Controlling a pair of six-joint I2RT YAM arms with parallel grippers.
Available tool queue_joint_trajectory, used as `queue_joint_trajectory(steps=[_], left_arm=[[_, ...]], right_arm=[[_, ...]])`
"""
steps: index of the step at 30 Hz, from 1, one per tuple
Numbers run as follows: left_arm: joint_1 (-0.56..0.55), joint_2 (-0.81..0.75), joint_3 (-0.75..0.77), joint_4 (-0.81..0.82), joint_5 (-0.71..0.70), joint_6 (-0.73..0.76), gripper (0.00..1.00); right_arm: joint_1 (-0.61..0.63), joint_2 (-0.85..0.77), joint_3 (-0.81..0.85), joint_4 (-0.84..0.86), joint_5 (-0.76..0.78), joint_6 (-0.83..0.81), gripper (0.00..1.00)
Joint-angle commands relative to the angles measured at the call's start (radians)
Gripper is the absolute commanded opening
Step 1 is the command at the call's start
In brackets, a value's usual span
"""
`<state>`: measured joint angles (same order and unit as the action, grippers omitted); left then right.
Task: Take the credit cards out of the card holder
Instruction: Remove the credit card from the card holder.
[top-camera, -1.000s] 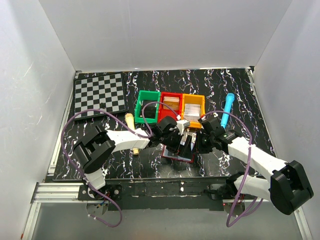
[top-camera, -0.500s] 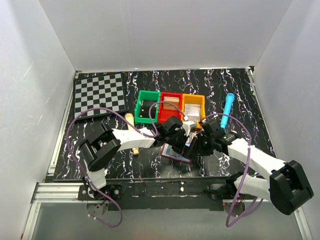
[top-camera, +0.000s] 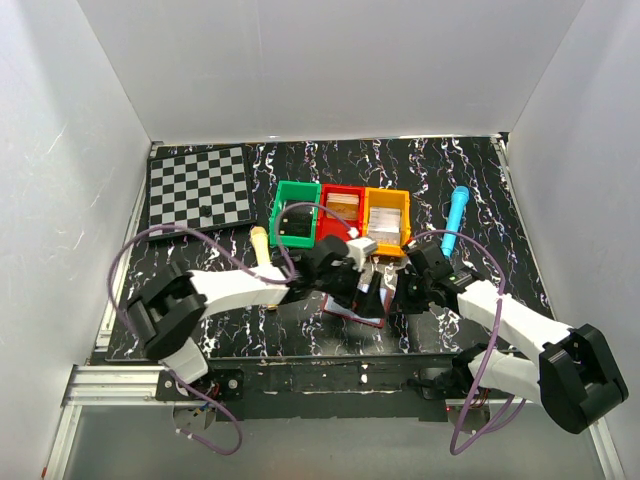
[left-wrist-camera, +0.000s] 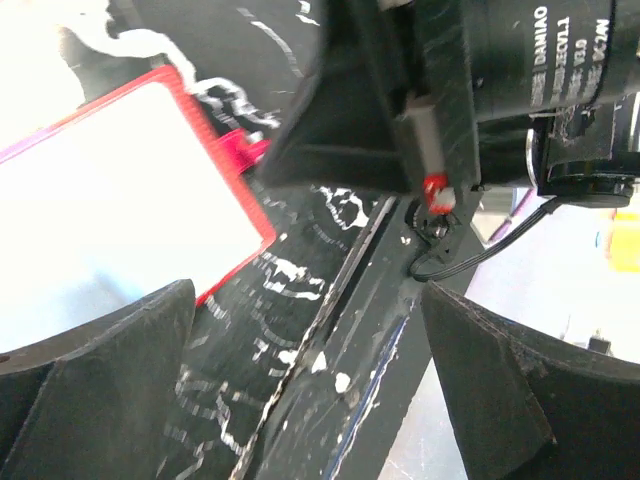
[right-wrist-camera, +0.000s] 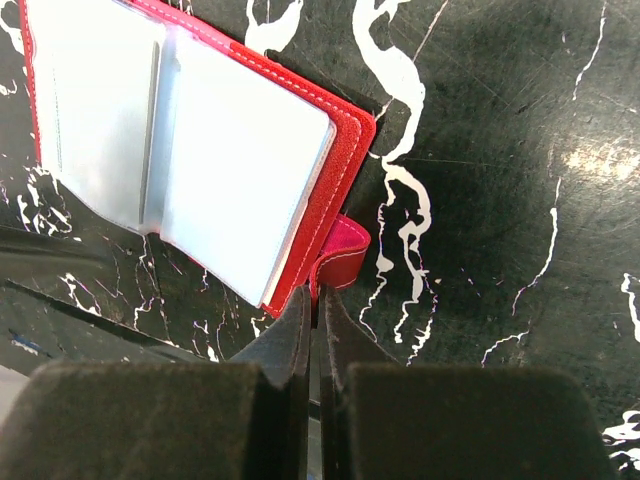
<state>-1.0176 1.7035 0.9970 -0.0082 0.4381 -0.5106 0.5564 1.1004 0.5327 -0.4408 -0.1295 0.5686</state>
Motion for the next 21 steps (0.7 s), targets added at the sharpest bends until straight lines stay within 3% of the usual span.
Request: queue_joint_trajectory(steps=[1, 5, 13, 21], left_arm=[[0.047, -0.237, -0.145, 0.014, -0.204, -0.097, 0.98], [0.056, -0.315, -0.244, -0.015, -0.298, -0.176, 0.98], [0.076, -0.203, -0.201, -0.049, -0.246, -0.197, 0.98], [0.074, -0.222, -0.236, -0.038, -0.188, -0.223, 0.98]], right_arm=[[-0.006, -0.019, -0.002, 0.017, -0.001, -0.012, 0.01], [-0.009, -0.014, -0.002, 0.03, -0.007, -0.01, 0.01], [-0.007, -0.004, -0.002, 0.044, -0.021, -0.003, 0.01], [-0.009, 0.013, 0.01, 0.045, -0.025, -0.01, 0.01]])
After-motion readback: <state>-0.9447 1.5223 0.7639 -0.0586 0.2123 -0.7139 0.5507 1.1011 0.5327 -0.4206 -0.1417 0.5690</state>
